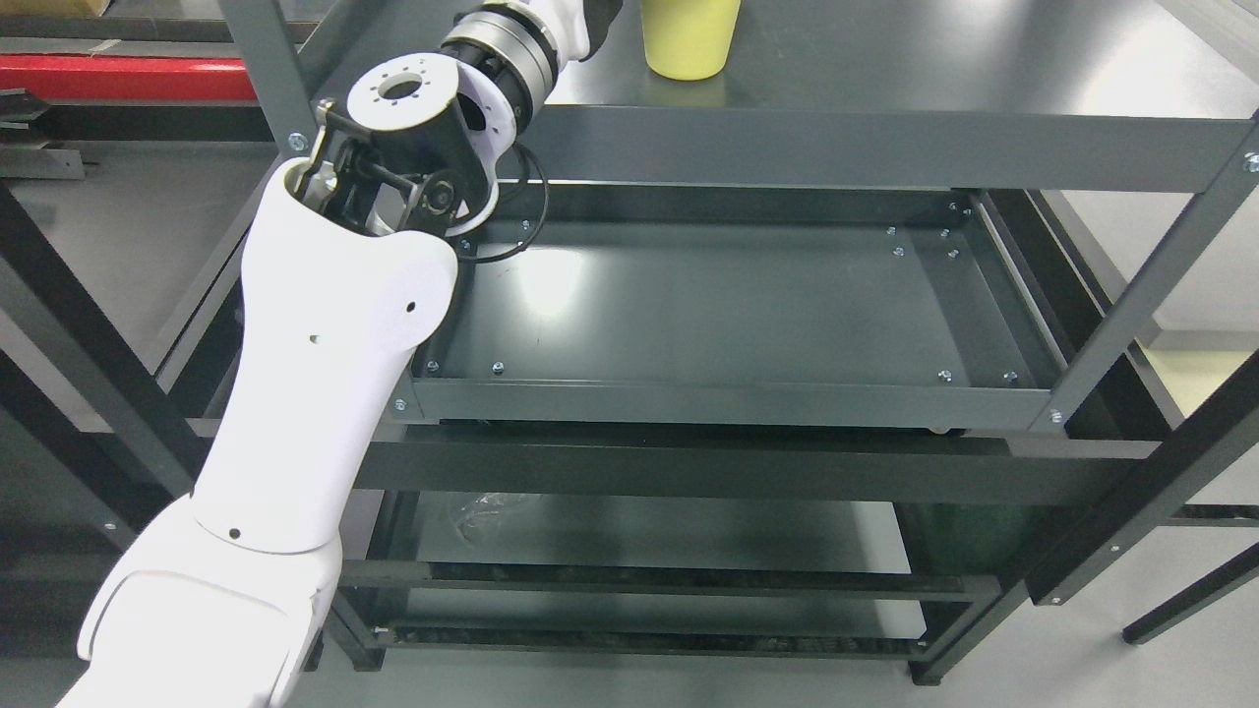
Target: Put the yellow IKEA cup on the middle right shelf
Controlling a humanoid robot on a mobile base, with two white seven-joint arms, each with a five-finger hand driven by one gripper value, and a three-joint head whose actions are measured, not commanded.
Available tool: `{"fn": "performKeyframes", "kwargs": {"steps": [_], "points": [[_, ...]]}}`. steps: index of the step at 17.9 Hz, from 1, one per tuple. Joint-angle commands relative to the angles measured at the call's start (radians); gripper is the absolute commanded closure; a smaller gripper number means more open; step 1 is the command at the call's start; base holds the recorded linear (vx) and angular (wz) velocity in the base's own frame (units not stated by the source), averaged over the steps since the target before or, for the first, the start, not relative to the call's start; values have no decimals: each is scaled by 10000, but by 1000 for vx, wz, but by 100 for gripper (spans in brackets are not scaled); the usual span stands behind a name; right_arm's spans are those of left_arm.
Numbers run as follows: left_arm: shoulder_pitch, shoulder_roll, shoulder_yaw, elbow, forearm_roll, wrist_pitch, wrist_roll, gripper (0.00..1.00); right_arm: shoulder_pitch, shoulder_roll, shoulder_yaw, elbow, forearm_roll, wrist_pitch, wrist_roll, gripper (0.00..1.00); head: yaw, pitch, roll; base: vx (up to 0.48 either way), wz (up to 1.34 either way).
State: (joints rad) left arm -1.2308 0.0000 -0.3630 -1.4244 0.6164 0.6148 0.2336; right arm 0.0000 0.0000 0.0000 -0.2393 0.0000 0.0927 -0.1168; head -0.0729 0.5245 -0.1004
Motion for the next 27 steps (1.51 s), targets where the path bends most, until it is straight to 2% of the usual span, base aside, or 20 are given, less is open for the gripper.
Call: {"fn": "performKeyframes", "kwargs": {"steps": [1, 5, 7, 10, 15, 18, 20, 22, 27], "points": [[-193, 175, 1251, -1600, -165, 325, -4, 1, 138, -175, 169, 0, -245, 8, 2, 1, 0, 0, 0, 0, 0], [-623, 175, 1604, -1863, -686, 372, -524, 2, 138, -175, 169, 0, -245, 8, 2, 1, 0, 0, 0, 0, 0], [-578, 175, 1635, -1832, -718, 372, -1410, 3, 138, -175, 169, 0, -245, 8, 2, 1, 0, 0, 0, 0, 0], [-486, 175, 1834, -1771, -733, 387, -3922, 7, 138, -175, 169, 0, -245, 8, 2, 1, 0, 0, 0, 0, 0], [50, 175, 1697, -1771, -657, 601, -7223, 11, 138, -175, 169, 0, -245, 8, 2, 1, 0, 0, 0, 0, 0], [586, 175, 1056, -1847, -580, 633, -10072, 10, 138, -175, 169, 0, -245, 8, 2, 1, 0, 0, 0, -1, 4], [1077, 175, 396, -1878, -580, 633, -11411, 10, 138, -175, 169, 0, -245, 8, 2, 1, 0, 0, 0, -1, 6], [1888, 175, -432, -2122, -580, 617, -11754, 10, 138, -175, 169, 0, -245, 8, 2, 1, 0, 0, 0, 0, 0], [3959, 175, -2089, -2109, -732, 526, -11571, 6, 138, -175, 169, 0, -245, 8, 2, 1, 0, 0, 0, 0, 0]]}}
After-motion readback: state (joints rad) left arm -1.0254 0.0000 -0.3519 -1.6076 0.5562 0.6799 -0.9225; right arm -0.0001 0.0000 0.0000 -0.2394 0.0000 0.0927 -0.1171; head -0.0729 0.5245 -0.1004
